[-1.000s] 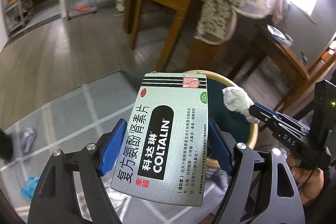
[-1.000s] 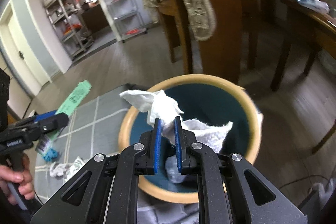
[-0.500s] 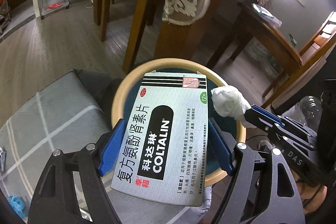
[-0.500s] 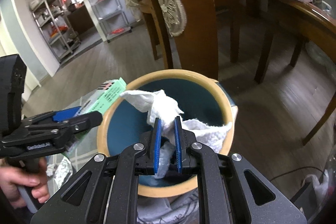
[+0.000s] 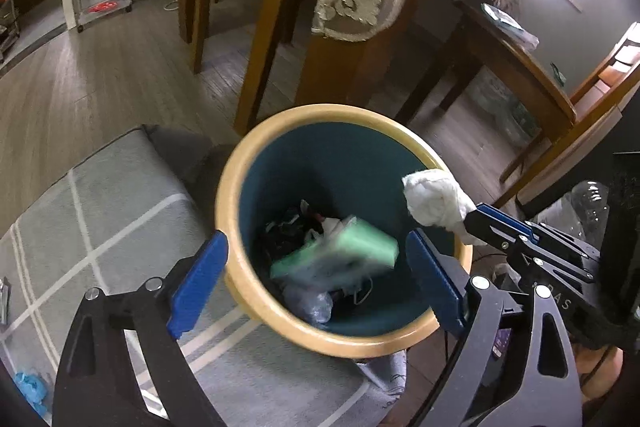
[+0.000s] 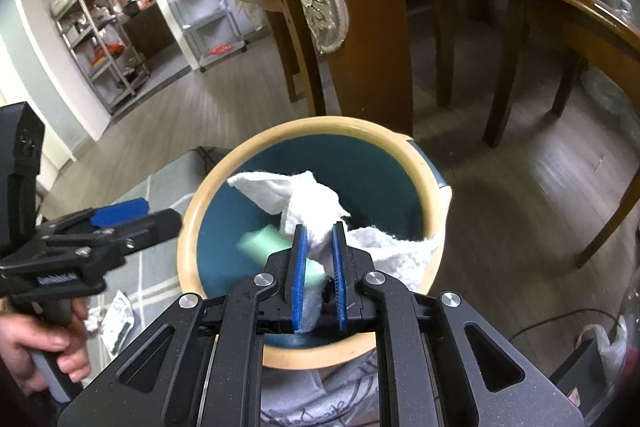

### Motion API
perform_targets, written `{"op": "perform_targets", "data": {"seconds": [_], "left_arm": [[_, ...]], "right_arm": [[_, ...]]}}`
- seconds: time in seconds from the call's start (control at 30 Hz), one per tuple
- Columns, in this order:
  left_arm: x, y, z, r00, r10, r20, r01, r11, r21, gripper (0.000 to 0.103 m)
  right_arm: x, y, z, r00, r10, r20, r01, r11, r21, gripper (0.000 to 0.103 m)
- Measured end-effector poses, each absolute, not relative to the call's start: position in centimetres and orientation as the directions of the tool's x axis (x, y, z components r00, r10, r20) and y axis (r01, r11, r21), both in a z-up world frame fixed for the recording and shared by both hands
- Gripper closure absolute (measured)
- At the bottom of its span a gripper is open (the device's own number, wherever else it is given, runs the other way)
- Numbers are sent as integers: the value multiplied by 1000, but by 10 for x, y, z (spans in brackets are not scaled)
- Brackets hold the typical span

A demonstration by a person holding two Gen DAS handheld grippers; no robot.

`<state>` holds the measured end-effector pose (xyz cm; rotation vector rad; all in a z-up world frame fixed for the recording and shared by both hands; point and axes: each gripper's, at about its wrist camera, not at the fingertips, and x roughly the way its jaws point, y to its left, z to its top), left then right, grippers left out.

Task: Collect trash
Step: 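Carry the COLTALIN box and tissue over the bin and open both grippers, then grasp the blue glove with the left gripper while the right gripper grasps white tissue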

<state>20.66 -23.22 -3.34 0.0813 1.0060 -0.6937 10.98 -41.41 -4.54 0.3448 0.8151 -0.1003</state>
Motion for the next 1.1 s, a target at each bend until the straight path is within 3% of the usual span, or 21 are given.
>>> {"op": "perform_targets", "data": {"seconds": [0.27, 0.37, 0.5, 0.6, 0.9, 1.1], "left_arm": [[207, -186, -20, 403, -474, -783, 521, 822, -229, 12], [208, -164, -20, 424, -457, -781, 489, 842, -228, 11], [208, -136, -20, 453, -432, -780, 451, 866, -217, 11], [206, -110, -23, 475, -397, -786, 416, 888, -197, 11], [195, -29, -27, 550, -290, -783, 299, 944, -139, 10], [190, 28, -27, 593, -215, -776, 178, 975, -134, 10]], "right_arm": [[118, -409, -52, 664, 59, -745, 206, 944, 258, 88], [122, -408, -56, 651, 65, -756, 206, 944, 259, 83], [122, -405, -60, 640, 67, -765, 211, 942, 260, 65], [121, -401, -60, 642, 70, -764, 203, 945, 256, 59], [123, -371, -55, 656, 111, -747, 132, 957, 258, 48], [130, -341, -53, 647, 145, -748, 62, 968, 241, 47]]}}
